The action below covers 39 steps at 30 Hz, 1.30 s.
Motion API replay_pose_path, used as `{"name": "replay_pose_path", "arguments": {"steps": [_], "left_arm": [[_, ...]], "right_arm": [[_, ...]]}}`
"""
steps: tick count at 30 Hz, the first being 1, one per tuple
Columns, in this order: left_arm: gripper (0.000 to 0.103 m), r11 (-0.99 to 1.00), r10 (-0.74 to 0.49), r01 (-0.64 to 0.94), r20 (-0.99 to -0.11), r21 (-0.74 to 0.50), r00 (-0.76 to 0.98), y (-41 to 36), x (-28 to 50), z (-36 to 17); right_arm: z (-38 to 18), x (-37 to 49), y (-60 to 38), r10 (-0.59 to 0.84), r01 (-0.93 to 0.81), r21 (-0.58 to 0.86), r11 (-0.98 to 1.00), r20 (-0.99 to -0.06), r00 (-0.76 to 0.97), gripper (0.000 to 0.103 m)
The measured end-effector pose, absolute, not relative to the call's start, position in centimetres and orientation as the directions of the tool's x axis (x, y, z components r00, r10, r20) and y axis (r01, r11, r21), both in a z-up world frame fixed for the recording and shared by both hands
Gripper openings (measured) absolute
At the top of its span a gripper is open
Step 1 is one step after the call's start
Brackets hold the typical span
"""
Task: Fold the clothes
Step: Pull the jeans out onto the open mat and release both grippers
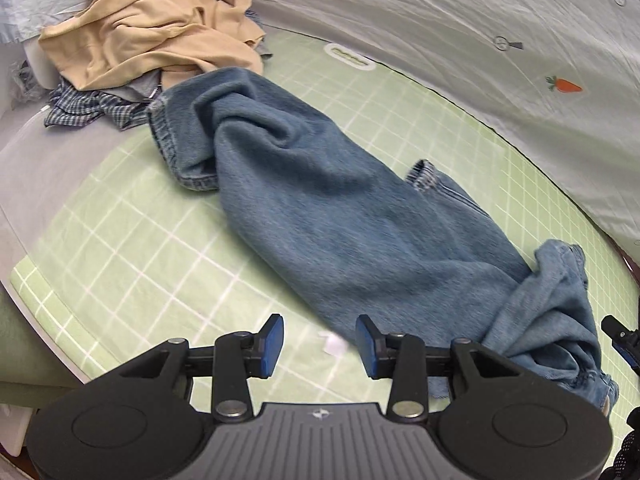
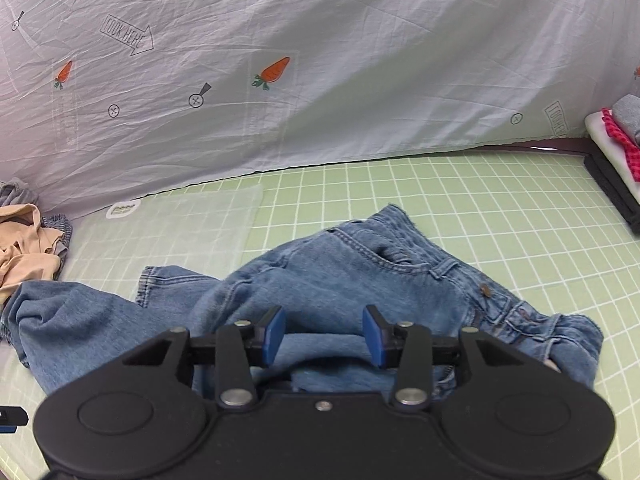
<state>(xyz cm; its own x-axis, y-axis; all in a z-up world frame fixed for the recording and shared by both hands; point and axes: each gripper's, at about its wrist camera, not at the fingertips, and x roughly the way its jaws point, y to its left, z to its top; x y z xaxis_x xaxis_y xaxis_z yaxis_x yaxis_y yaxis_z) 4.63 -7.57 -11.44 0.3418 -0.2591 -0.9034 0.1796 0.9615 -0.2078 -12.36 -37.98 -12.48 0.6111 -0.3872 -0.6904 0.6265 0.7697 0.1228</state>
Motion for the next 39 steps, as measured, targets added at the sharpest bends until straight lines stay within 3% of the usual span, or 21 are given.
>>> {"name": "replay_pose_path", "arguments": {"steps": [7, 14, 23, 27, 33, 36, 39], "left_arm": [[0.048, 0.96, -0.266, 0.172, -0.91, -0.22, 0.318, -4.0, 10.3, -12.8], [0.049, 0.95, -0.291, 0.182, -0.927, -0.252, 0.237, -3.5, 14.7, -15.6], [0.062, 0.935, -0.306, 0.25, -0.929, -0.252, 0.209, -5.6, 17.5, -17.7], [0.078, 0.934, -0.305, 0.26, -0.923, -0.243, 0.233, -6.1, 17.7, -18.2], [0.092, 0.946, -0.291, 0.231, -0.914, -0.229, 0.284, -6.4, 17.7, -19.1], [0.096, 0.951, -0.277, 0.222, -0.913, -0.215, 0.301, -6.5, 17.8, -19.6], [0.097, 0.957, -0.262, 0.21, -0.912, -0.202, 0.315, -6.7, 17.9, -19.9]], "right_arm": [[-14.1, -6.1, -33.7, -0.359, 0.606, 0.125, 0.786, -0.706, 0.61, 0.044], [-15.9, -2.9, -32.2, -0.407, 0.665, 0.036, 0.746, -0.766, 0.498, 0.051], [-17.2, -2.2, -32.6, -0.418, 0.692, -0.015, 0.722, -0.807, 0.418, 0.052], [-17.6, -2.1, -32.9, -0.393, 0.682, -0.005, 0.731, -0.82, 0.416, 0.061], [-18.1, -1.9, -33.2, -0.356, 0.653, 0.007, 0.757, -0.834, 0.422, 0.07], [-18.2, -2.0, -33.6, -0.317, 0.631, 0.035, 0.775, -0.843, 0.435, 0.08], [-18.2, -2.4, -34.1, -0.278, 0.623, 0.081, 0.778, -0.845, 0.457, 0.083]]}}
